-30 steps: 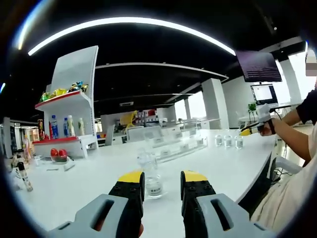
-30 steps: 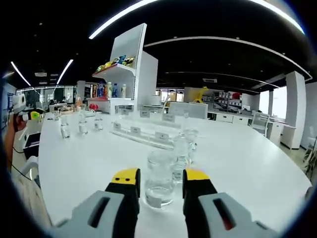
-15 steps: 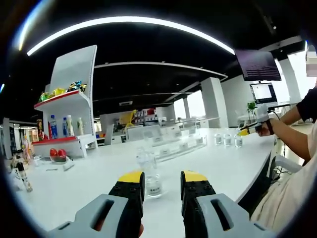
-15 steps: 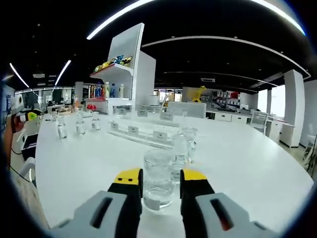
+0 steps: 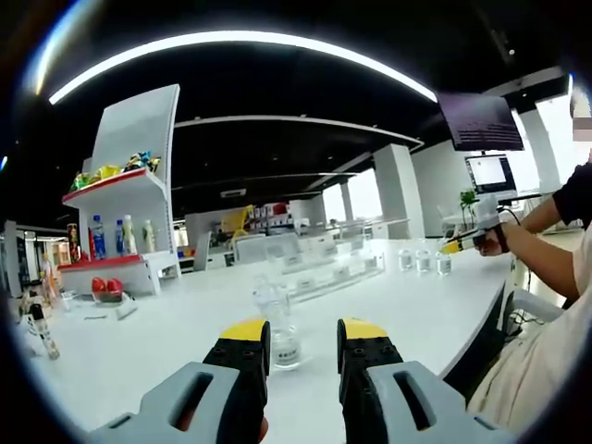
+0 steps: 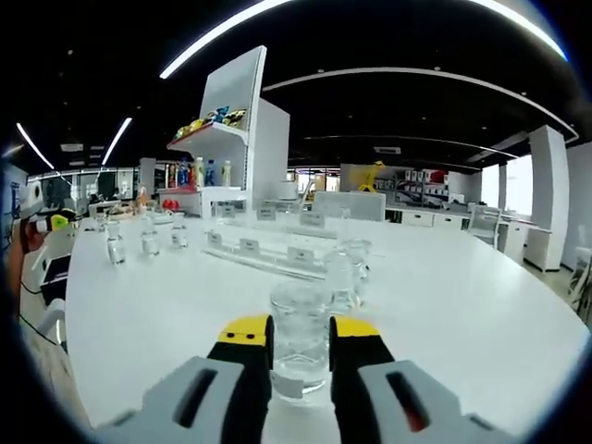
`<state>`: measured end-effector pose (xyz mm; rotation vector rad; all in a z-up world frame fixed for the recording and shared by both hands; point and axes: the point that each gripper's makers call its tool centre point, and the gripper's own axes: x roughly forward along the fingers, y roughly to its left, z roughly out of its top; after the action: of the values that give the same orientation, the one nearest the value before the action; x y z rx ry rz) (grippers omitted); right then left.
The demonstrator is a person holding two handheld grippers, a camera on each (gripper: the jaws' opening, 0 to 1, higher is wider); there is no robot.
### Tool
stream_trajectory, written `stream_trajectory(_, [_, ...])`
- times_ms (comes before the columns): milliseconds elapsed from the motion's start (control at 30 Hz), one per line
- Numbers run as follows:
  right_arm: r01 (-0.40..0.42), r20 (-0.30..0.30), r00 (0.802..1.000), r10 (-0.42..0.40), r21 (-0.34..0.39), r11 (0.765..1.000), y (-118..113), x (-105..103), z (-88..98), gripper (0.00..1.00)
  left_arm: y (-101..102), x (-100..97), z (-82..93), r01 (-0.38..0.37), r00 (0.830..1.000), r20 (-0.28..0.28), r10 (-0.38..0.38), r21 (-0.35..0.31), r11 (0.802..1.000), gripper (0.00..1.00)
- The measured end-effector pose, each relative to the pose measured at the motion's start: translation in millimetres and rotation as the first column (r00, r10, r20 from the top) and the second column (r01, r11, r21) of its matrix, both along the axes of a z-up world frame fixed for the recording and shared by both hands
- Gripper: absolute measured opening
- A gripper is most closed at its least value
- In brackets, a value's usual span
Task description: Identify the label on the chemical reagent bottle, grasp the chemical reagent bottle, and place it in the designated position on the reagent rack
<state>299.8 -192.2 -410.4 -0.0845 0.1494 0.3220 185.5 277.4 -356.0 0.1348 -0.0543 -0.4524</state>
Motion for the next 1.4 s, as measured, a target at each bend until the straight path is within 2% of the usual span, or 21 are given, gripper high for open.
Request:
stream_trajectory(633, [-0.005,0.021,1.000,0.004,0.033,0.999,3,-1,-1.3,0.20,2,-2.0,3.7,0.005,1.000,0.010,-0.005,-0.010,1.000,0.30])
stream_trajectory(1267, [-0.007,0.024,1.000,0.005,0.051,0.999,5,-4,-0.7,0.20,-14,-5.1,9.4,0.034,0.999,0.016,-0.035,0.010,0.999,0.30])
stream_trajectory(1400, [-0.007,0.018,1.000,0.007,0.036,0.999,6,-4,1.6,0.19,-17,-5.1,8.6,0.044,0.999,0.017,-0.044,0.011,0.999,0.30])
